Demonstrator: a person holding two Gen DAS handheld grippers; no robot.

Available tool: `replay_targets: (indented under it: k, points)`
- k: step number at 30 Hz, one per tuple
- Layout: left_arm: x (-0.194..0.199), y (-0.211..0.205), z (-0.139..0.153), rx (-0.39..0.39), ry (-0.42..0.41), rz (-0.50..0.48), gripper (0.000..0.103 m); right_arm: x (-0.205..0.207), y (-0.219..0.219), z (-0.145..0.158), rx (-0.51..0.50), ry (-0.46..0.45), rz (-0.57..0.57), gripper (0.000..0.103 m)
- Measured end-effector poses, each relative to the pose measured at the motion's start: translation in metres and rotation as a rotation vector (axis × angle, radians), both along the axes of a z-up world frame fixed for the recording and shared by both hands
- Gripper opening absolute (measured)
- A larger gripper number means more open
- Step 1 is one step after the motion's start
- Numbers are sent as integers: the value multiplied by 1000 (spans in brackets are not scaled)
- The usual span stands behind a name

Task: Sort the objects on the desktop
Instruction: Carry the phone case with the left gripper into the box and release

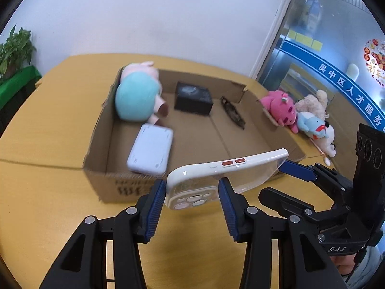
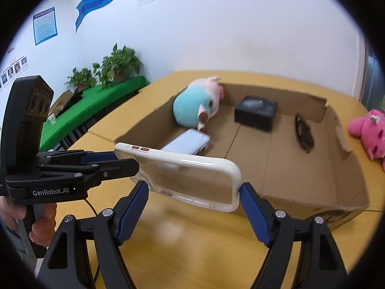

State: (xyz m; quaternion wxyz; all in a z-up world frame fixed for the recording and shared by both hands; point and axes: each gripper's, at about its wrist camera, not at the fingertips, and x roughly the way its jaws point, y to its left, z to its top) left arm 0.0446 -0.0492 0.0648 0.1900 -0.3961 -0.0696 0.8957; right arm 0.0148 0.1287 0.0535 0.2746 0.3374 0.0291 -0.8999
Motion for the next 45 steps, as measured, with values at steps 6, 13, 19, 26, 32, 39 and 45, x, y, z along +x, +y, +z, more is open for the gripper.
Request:
replay_targets:
  k: [6,13,19,26,32,39,45]
  points:
    - [-17,27,31,-23,54,-13,43,-5,23,25,-29,80,-46,79]
    - [-58,56,49,-30,88,-55,43,-39,40,31,-5,71,-98,79]
    - [-98,73,50,-38,68,-72,43,-78,52,32,-8,25,-113,79]
    - [-163,86,32,-121,-56,-48,43,-166,47,11,37,-191,-48,79]
    - [-215,93,-19,-175,-255,-37,43,-228,38,-30,96,-386,-17,79]
    - [-239,92,-62,-188,-389,-19,42,-263,29,-71,155,-562,1,79]
    - [-244,87,-78,-172,-436,-16,43,-267,28,-93,163,-629,-9,79]
